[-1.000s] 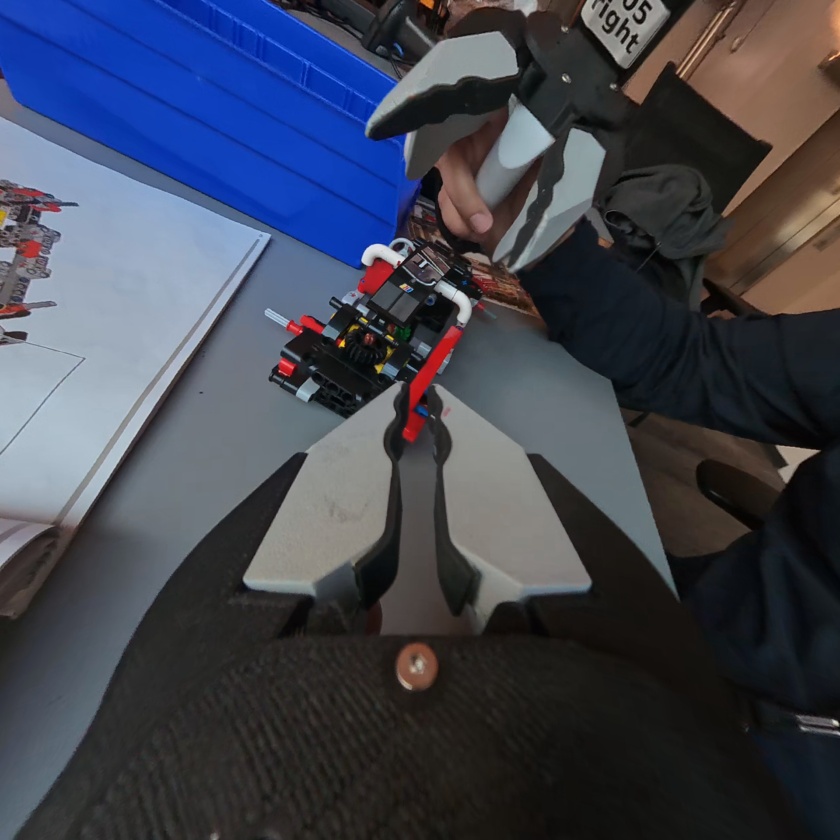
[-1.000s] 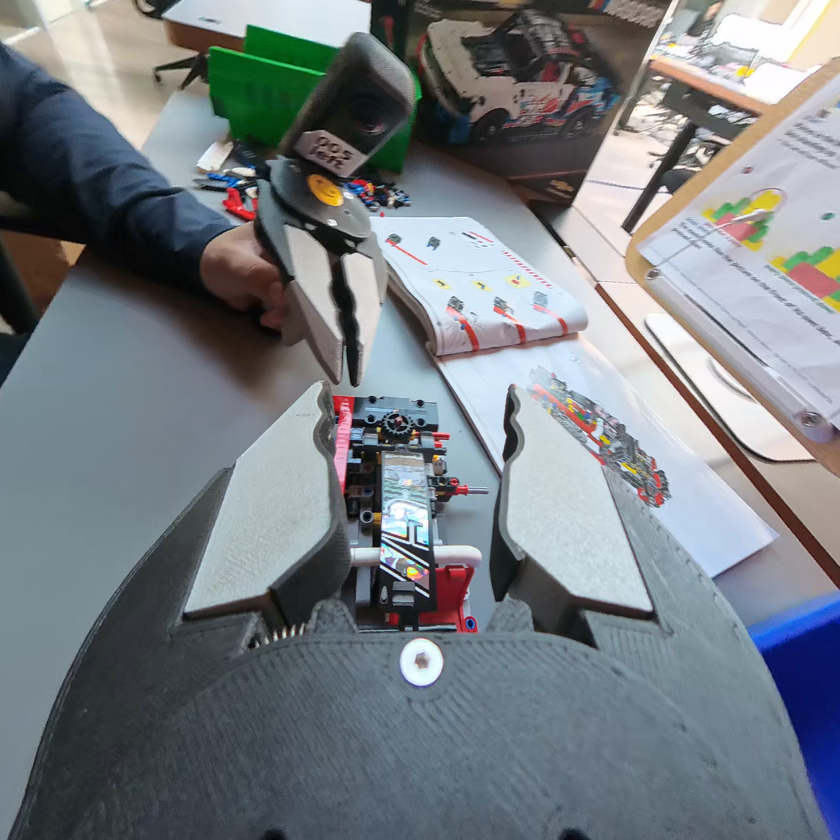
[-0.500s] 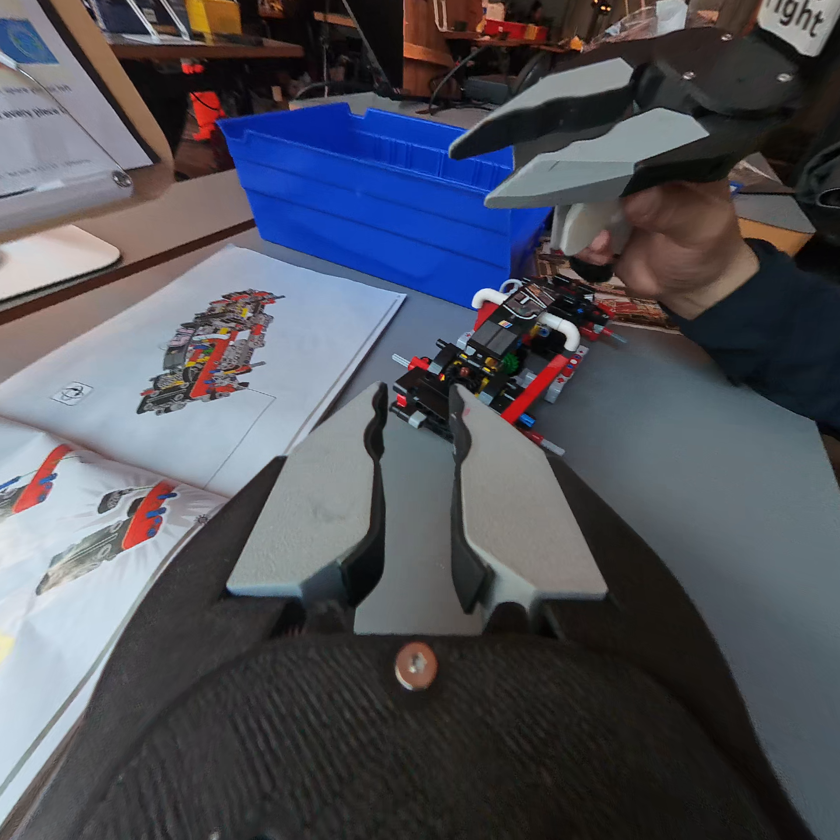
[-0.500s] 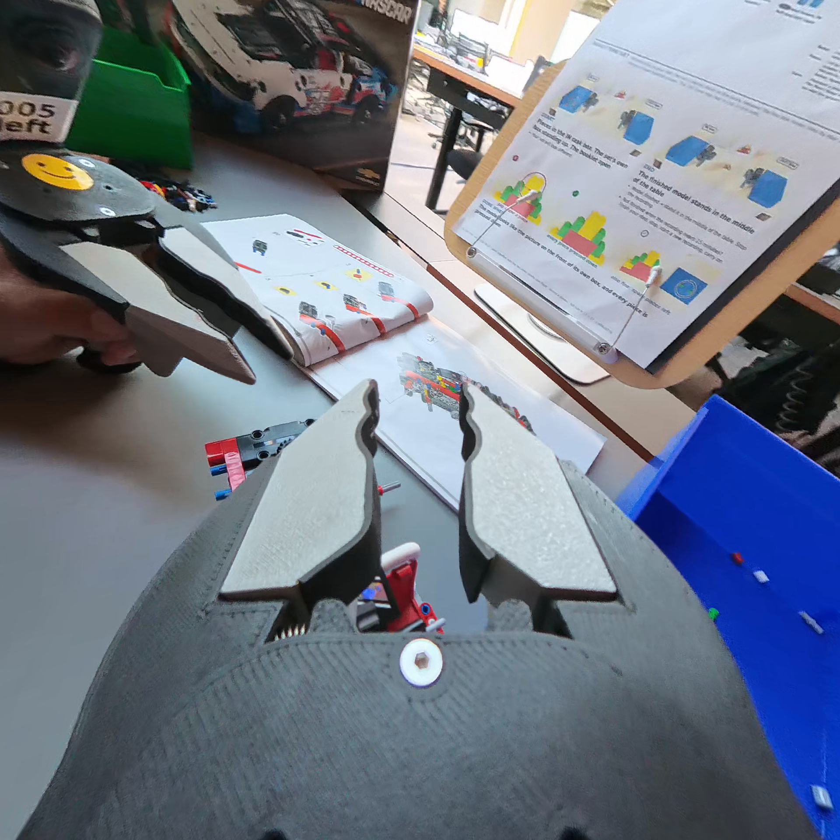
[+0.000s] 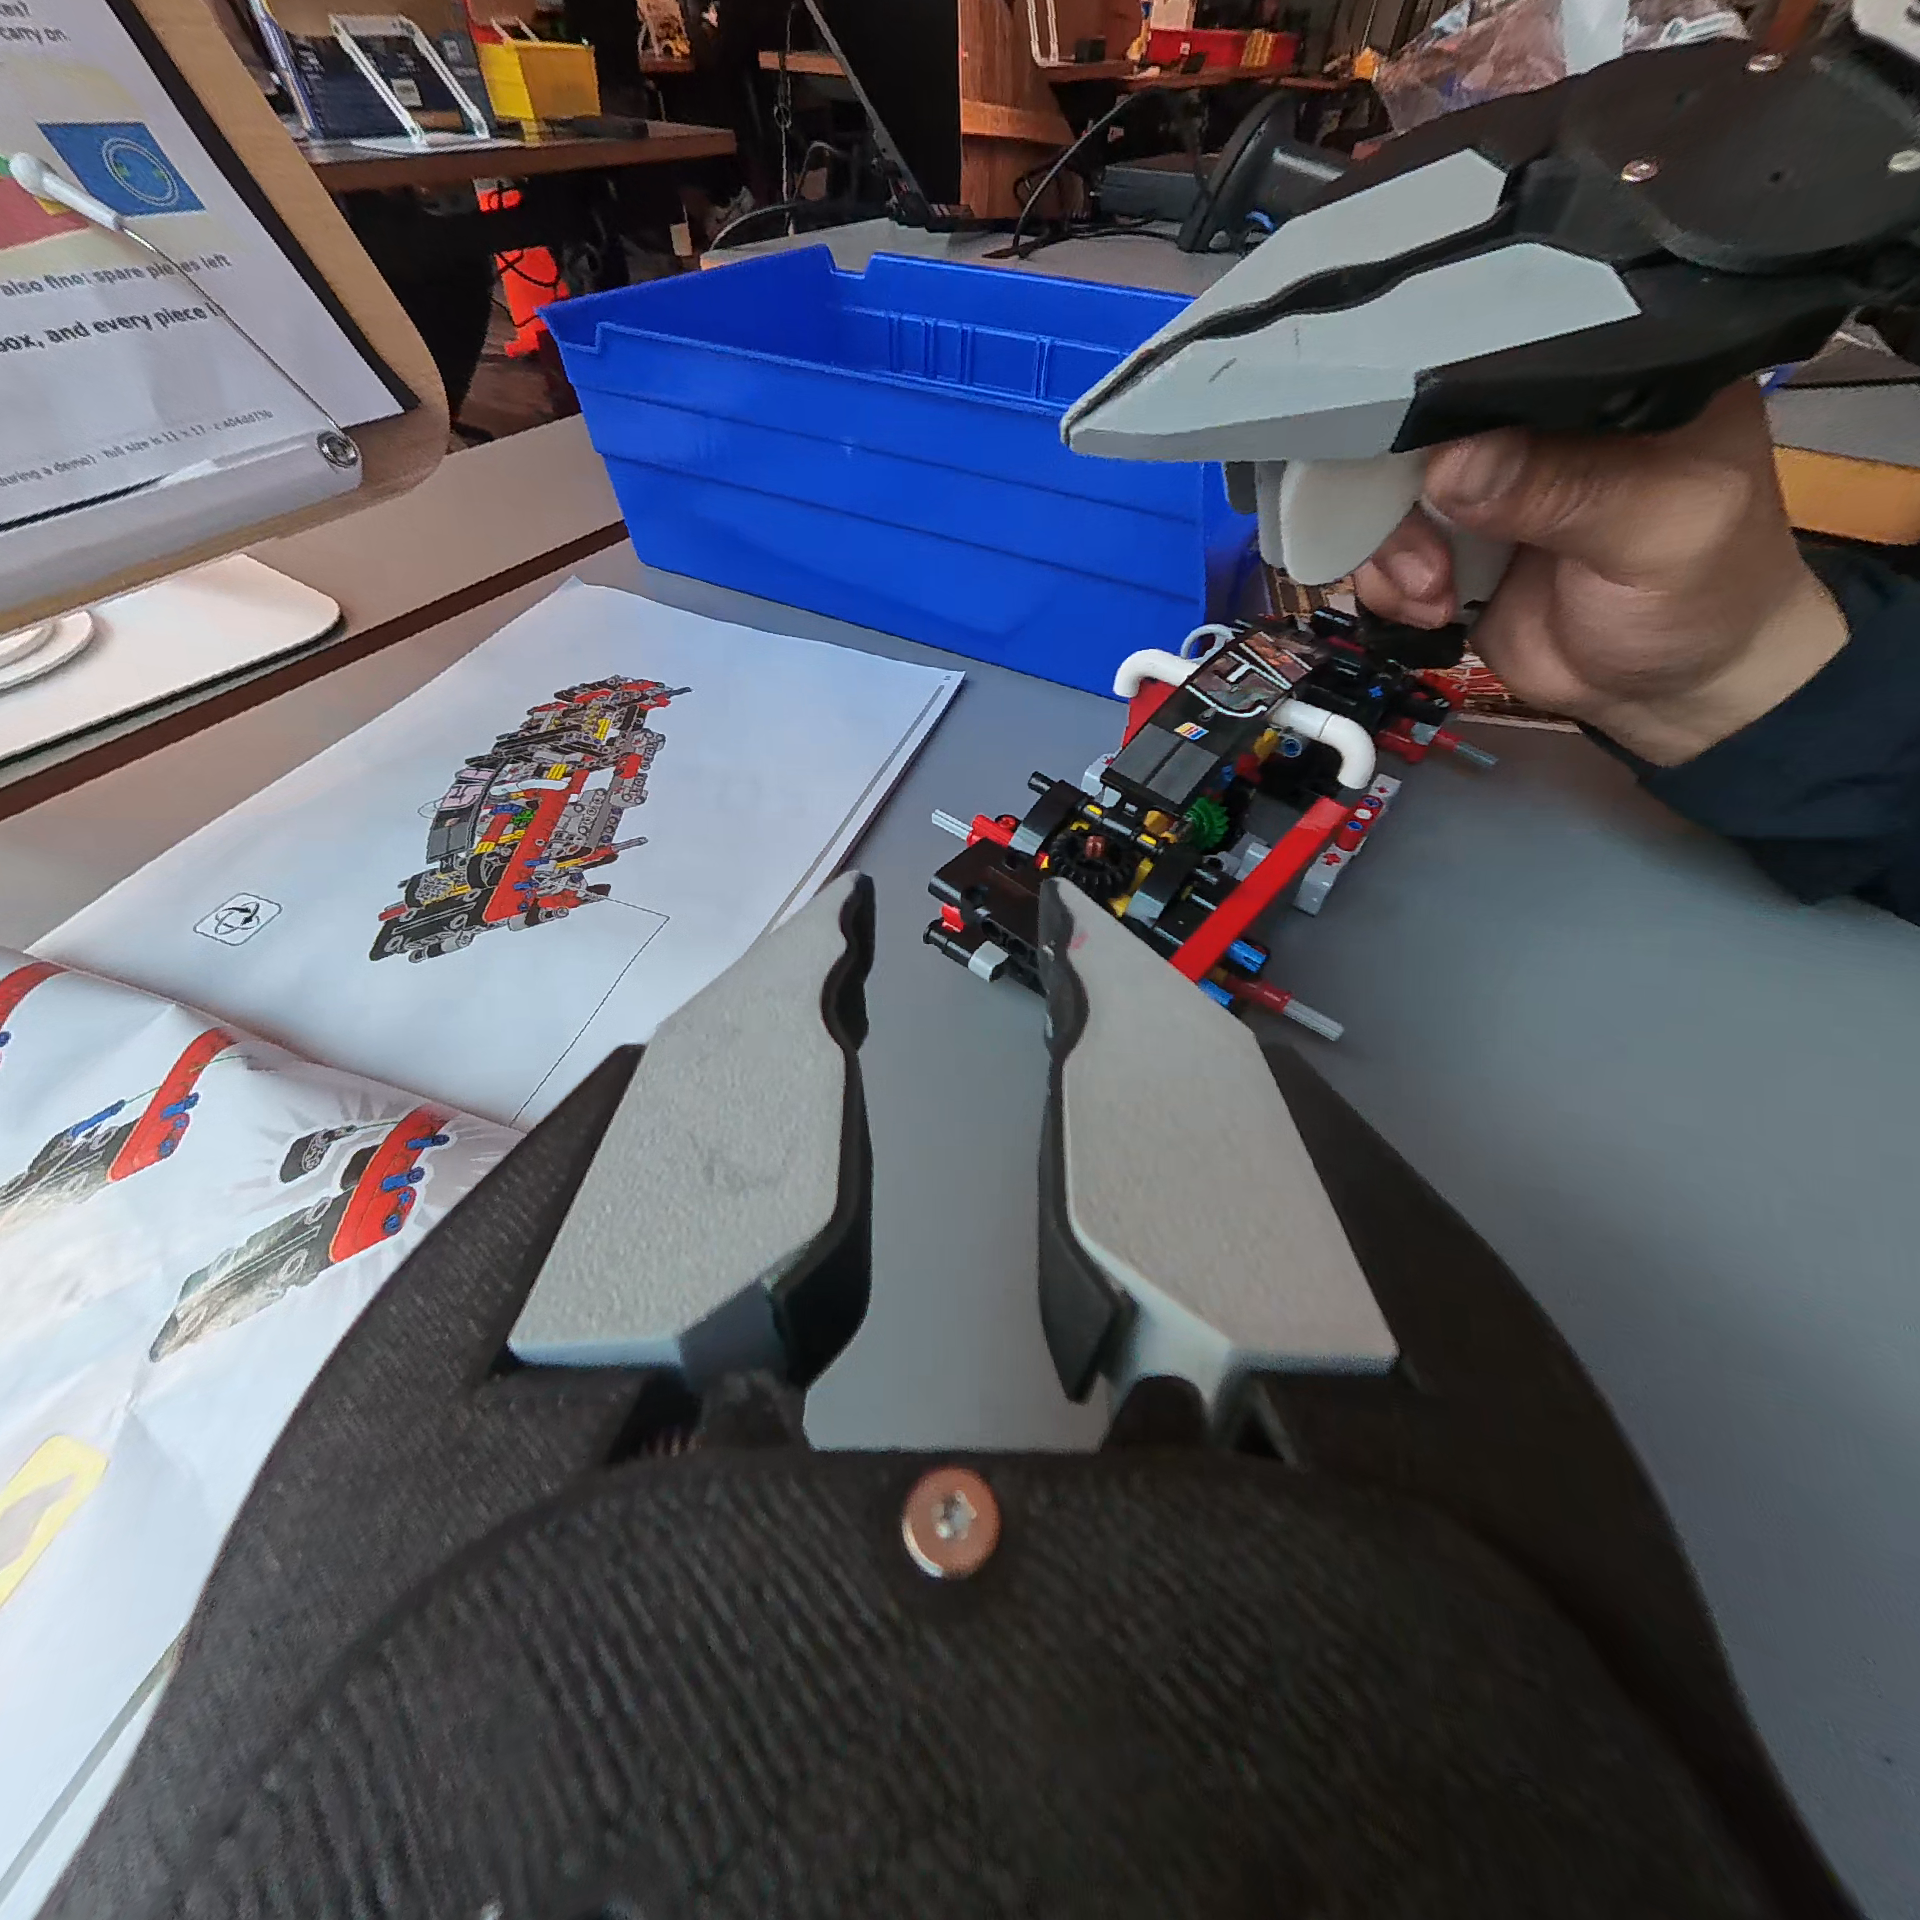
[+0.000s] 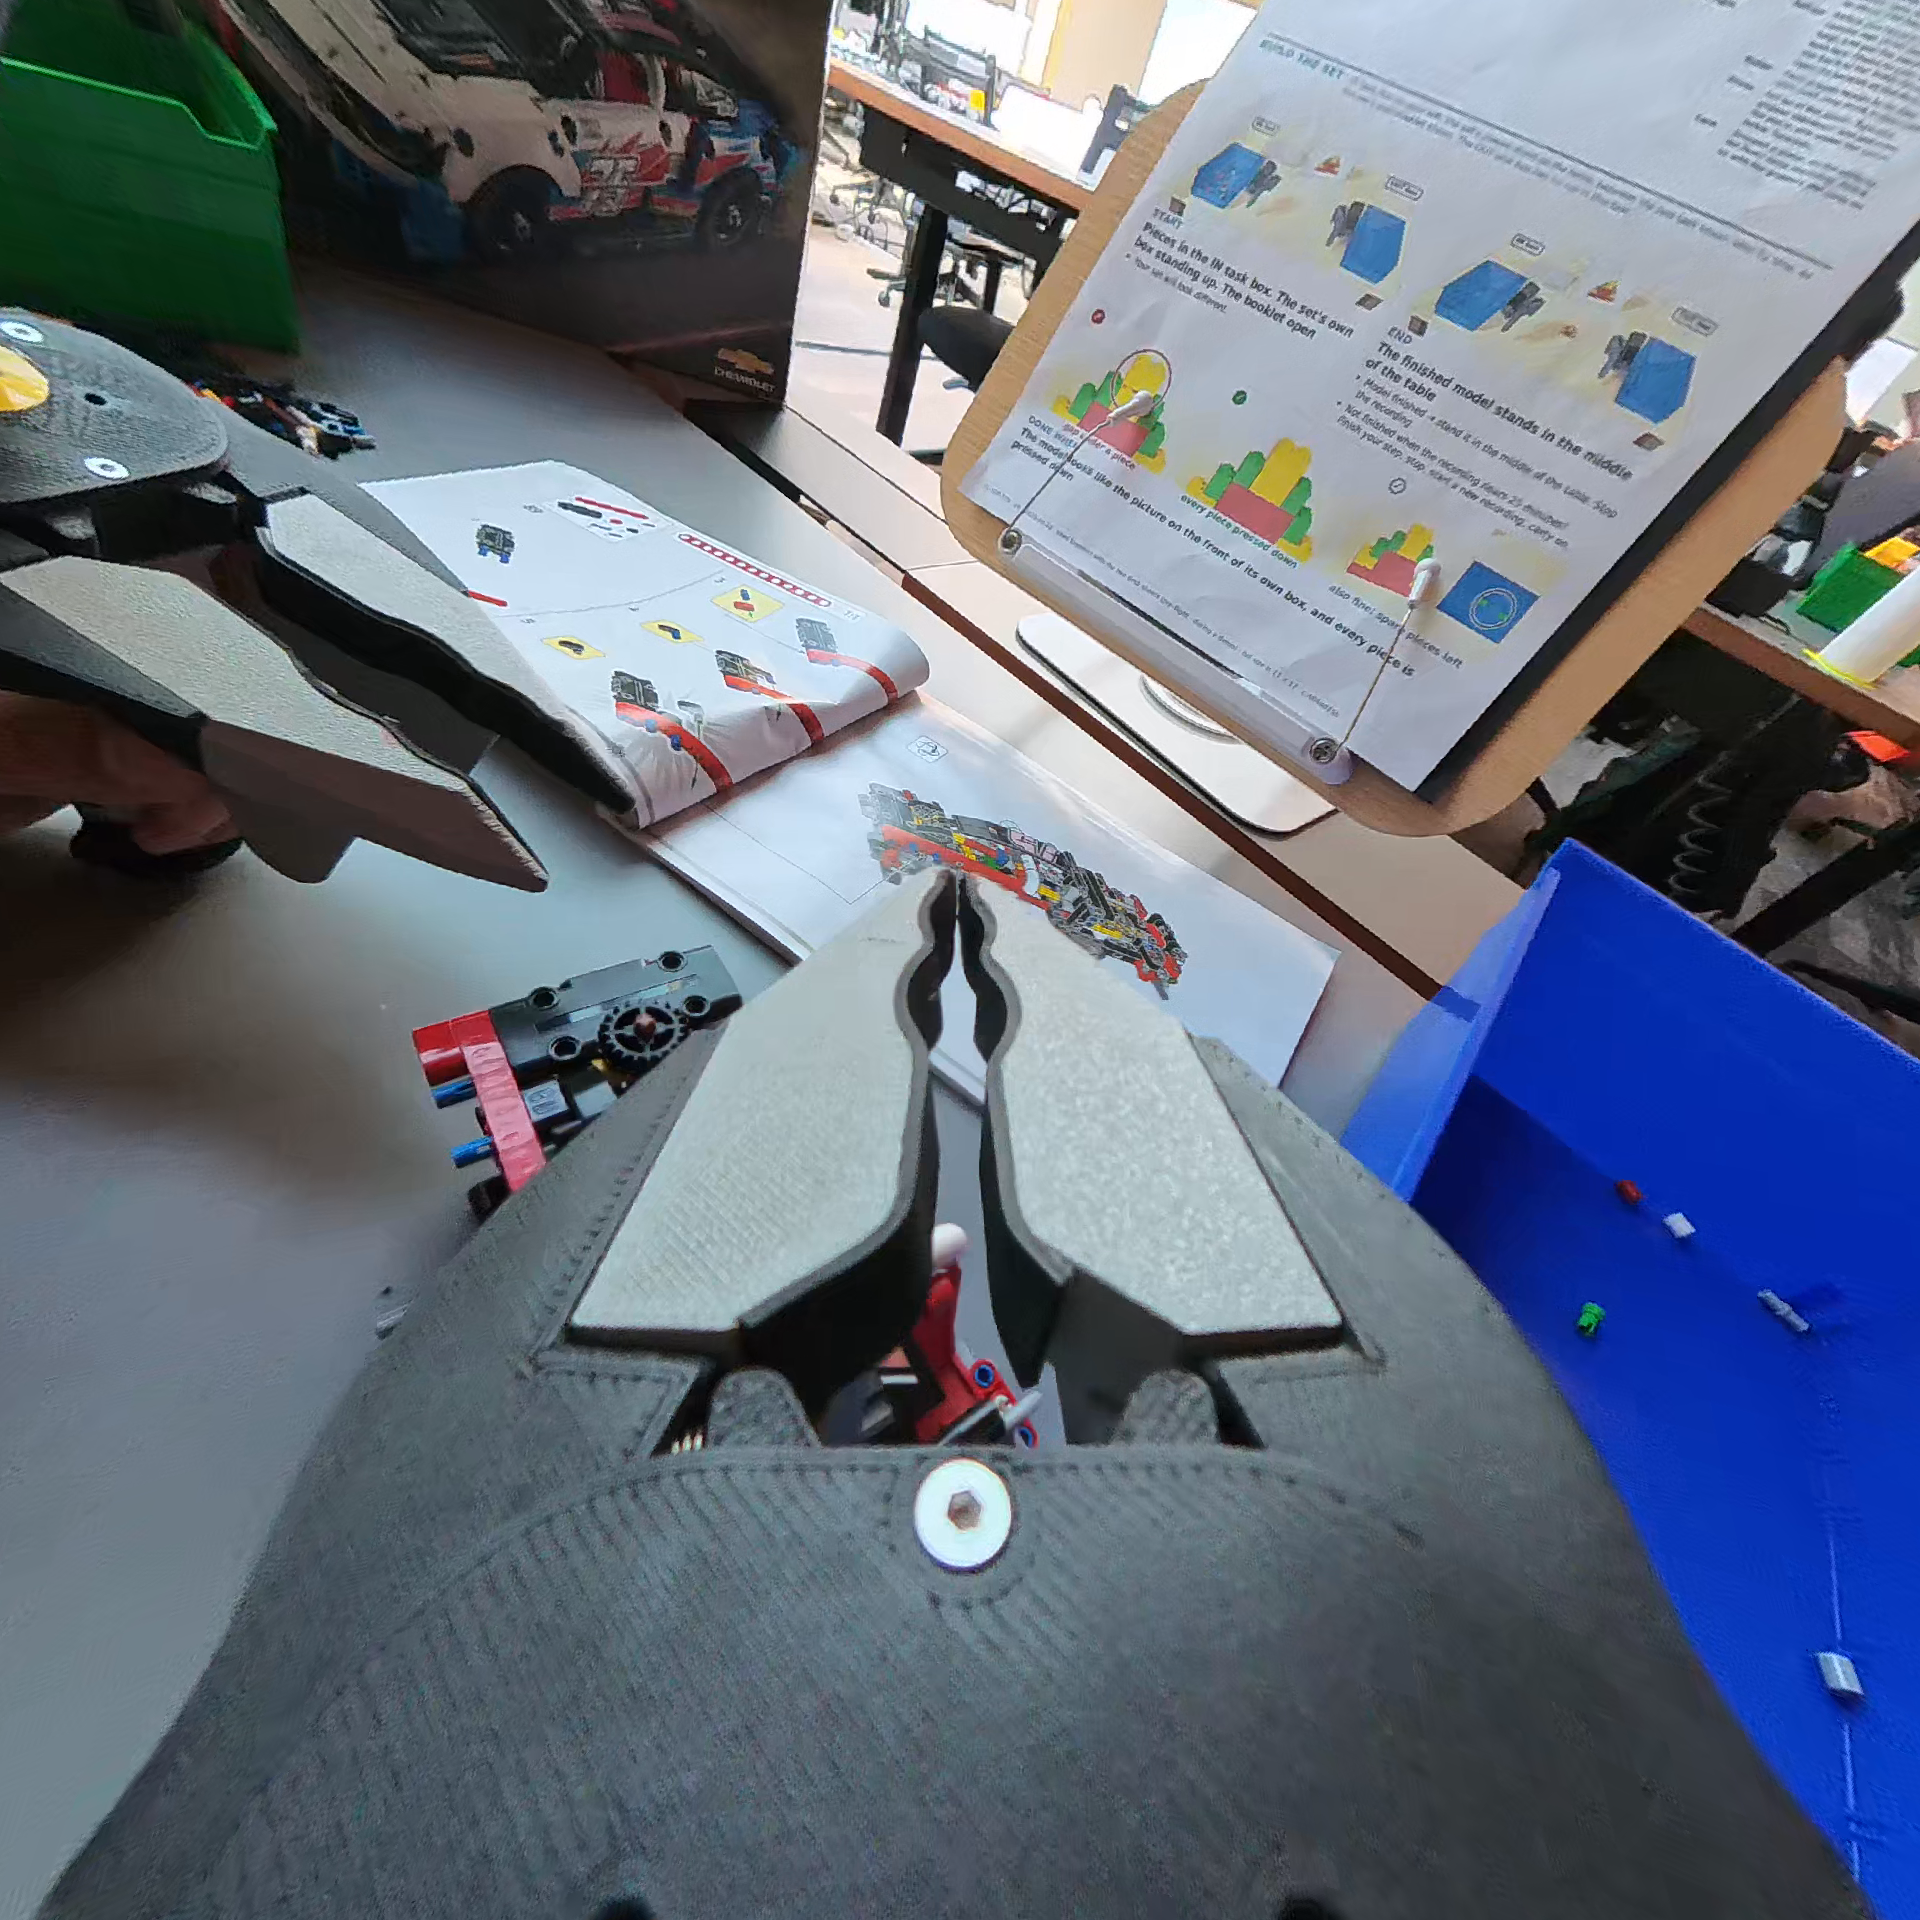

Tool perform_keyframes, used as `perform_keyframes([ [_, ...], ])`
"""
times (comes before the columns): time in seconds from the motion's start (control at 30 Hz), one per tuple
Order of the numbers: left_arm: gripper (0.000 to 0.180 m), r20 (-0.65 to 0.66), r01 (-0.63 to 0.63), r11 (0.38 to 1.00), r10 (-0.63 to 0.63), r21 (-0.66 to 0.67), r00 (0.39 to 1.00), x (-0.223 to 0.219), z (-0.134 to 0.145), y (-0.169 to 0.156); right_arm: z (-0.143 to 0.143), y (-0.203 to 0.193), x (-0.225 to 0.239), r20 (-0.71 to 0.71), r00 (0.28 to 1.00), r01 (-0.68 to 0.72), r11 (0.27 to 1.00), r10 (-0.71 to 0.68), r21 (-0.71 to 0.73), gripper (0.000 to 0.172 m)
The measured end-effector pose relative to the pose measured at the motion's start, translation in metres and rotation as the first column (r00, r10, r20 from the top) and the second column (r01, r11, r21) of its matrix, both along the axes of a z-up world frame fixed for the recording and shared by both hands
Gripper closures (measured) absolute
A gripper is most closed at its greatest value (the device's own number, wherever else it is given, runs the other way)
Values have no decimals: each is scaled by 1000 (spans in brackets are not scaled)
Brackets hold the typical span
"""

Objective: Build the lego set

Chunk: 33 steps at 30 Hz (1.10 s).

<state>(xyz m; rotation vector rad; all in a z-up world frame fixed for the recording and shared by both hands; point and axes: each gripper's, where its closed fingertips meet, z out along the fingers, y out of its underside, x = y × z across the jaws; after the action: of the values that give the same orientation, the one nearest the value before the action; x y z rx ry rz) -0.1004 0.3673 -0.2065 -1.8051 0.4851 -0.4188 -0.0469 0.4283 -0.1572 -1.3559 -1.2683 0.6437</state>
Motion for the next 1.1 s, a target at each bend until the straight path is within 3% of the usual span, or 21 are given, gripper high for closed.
perform_keyframes([
  [0.47,159,-72,37,999,-35,17,997,10,-2,-2,23,4,26,-176,979,128,985,-107,115,172],
  [0.7,163,-121,31,999,-26,39,992,11,-2,-2,4,2,30,-130,968,235,959,-216,160,172],
  [0.93,162,-135,35,999,-30,33,990,10,-3,-2,-8,-18,36,-58,939,339,887,-339,315,172],
  [1.1,162,-179,54,998,-46,39,983,12,-4,-4,-20,-22,39,-17,906,408,861,-423,304,172],
])
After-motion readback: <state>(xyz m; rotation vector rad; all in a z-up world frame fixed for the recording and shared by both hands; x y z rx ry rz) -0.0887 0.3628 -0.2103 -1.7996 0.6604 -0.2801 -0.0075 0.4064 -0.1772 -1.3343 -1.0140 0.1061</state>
